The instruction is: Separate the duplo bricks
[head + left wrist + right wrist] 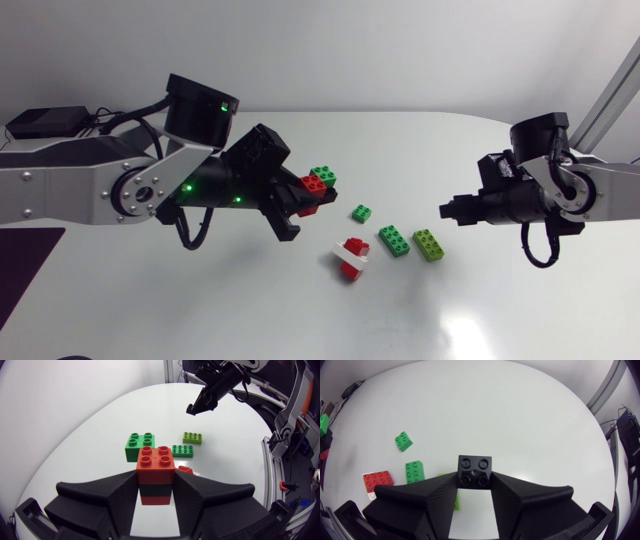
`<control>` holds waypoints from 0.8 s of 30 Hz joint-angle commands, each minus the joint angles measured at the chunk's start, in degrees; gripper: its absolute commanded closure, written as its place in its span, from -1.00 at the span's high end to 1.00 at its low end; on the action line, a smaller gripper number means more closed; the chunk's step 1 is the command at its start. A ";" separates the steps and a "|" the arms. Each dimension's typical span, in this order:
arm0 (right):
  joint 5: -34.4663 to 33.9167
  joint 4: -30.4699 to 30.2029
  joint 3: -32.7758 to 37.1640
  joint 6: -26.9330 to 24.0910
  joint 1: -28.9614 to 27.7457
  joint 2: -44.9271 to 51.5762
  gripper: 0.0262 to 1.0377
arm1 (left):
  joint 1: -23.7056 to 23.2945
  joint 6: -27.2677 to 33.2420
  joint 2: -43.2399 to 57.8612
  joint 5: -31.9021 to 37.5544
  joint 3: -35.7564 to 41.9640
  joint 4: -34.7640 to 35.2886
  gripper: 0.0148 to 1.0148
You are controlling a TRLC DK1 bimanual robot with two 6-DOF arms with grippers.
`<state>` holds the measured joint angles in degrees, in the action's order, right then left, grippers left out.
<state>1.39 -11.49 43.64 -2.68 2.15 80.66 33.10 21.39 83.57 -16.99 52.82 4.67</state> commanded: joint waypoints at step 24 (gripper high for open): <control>-0.33 4.98 -2.68 -2.33 -7.69 16.98 -0.19 | 1.26 0.67 -1.48 -0.67 -2.63 -0.18 -0.39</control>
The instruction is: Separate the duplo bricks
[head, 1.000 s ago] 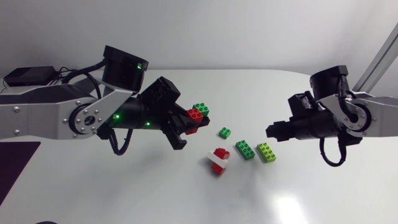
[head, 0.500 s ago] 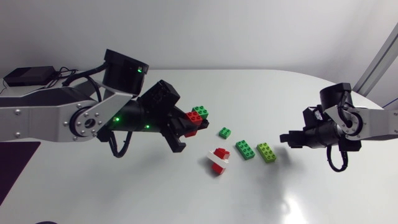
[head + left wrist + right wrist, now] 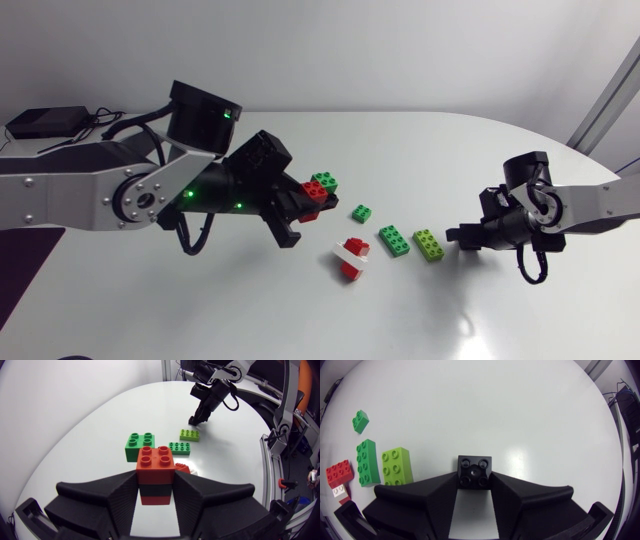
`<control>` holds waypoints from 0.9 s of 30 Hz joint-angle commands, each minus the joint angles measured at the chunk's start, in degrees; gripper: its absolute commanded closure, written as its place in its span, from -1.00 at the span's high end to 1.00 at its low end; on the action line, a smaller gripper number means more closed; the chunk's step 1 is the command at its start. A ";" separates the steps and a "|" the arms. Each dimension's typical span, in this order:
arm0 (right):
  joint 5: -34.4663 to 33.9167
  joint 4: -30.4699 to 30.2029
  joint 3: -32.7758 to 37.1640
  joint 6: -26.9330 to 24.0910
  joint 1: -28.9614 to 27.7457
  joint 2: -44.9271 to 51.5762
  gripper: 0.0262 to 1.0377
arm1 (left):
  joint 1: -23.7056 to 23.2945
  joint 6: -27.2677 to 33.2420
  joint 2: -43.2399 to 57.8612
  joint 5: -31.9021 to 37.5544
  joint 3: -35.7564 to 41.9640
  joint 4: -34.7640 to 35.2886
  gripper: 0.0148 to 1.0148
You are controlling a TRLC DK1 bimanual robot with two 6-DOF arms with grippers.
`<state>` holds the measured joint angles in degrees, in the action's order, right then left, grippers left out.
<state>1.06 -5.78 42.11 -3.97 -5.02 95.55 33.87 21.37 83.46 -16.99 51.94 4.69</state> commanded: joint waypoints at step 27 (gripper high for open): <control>16.08 -20.23 13.00 6.08 12.05 -16.97 0.71 | 9.46 5.88 -2.69 7.15 -4.75 -2.84 -0.38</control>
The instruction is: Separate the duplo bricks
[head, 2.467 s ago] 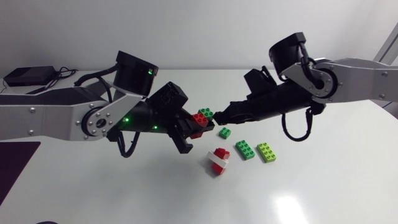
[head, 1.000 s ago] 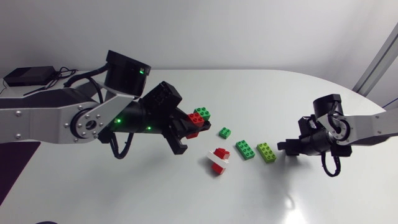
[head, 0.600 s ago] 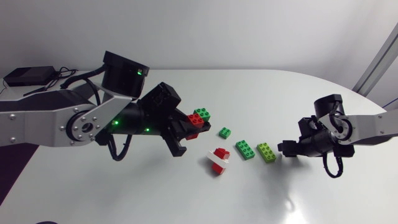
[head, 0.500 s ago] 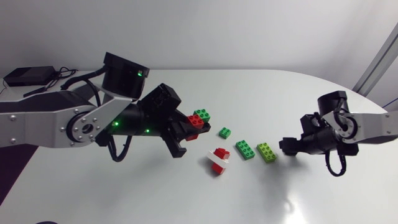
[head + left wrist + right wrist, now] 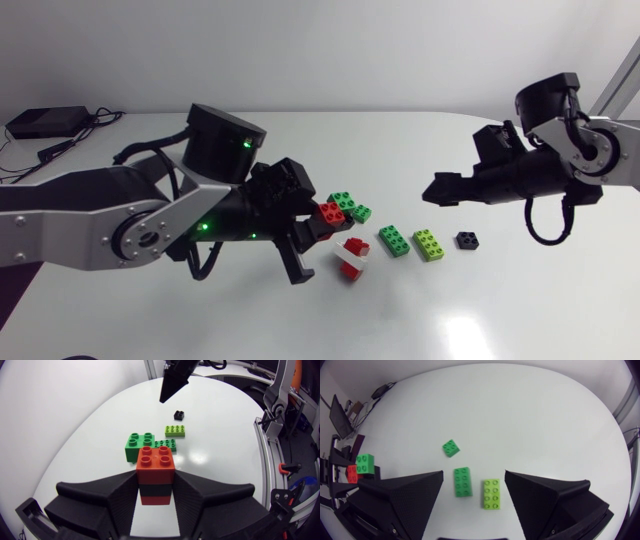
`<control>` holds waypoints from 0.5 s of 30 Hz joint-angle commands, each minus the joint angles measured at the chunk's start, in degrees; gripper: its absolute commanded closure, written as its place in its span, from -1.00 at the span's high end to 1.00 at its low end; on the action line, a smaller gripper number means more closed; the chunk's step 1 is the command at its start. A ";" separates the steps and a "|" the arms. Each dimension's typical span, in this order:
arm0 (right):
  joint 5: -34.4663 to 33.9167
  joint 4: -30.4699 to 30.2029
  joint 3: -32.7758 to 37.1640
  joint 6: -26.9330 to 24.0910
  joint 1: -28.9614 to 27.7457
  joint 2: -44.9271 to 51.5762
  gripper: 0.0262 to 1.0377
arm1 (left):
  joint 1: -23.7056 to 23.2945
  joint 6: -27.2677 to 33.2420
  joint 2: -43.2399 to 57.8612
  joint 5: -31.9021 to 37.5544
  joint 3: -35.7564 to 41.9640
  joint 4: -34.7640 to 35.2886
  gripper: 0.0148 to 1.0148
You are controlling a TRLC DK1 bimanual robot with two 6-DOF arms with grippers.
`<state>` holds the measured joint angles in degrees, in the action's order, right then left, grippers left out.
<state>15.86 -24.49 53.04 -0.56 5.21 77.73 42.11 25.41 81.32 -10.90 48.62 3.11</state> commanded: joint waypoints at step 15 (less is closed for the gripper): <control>5.15 -3.63 9.89 6.80 13.51 3.56 0.71 | 5.44 5.53 3.14 8.00 -2.57 -6.19 -0.38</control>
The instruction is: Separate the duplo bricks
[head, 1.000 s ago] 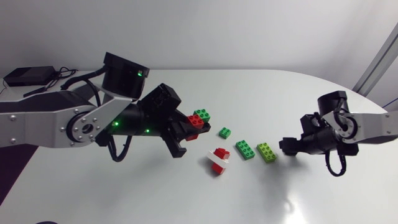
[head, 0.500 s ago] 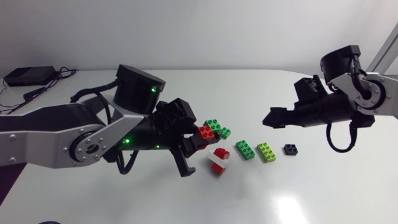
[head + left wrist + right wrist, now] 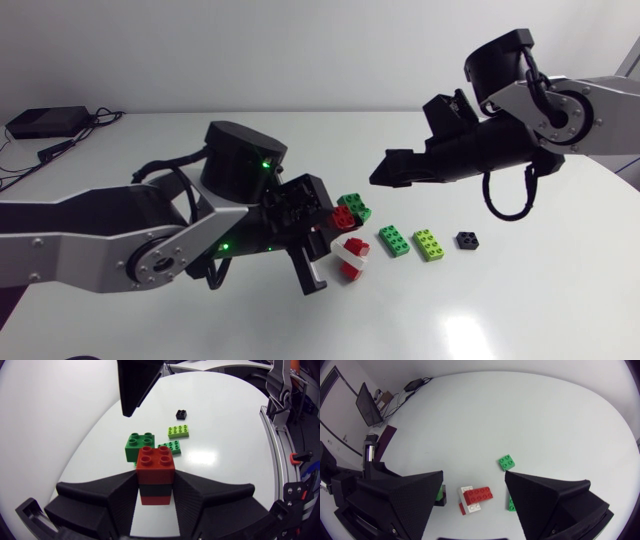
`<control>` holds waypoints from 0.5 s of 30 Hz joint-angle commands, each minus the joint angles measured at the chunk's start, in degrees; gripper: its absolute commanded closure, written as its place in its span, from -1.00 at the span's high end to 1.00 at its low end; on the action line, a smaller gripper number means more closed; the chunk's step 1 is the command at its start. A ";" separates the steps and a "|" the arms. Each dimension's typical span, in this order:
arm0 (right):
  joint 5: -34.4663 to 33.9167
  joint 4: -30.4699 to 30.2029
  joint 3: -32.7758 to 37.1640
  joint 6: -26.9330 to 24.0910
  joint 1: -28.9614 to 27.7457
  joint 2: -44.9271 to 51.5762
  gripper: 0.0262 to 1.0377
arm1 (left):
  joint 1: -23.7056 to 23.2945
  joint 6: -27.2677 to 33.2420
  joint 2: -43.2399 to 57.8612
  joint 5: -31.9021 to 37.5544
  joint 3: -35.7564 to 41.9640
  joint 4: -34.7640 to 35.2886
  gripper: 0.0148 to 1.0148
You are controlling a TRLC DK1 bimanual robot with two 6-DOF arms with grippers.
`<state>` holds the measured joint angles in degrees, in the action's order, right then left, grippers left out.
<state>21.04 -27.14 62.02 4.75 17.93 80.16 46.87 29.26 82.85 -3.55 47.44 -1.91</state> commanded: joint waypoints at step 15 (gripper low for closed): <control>-0.30 -0.55 0.21 0.87 6.76 2.37 0.69 | 1.38 2.12 5.13 1.79 0.99 -3.36 -0.38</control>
<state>20.99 -27.09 62.04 4.75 24.05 80.90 47.77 30.41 86.91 -2.26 47.46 -3.95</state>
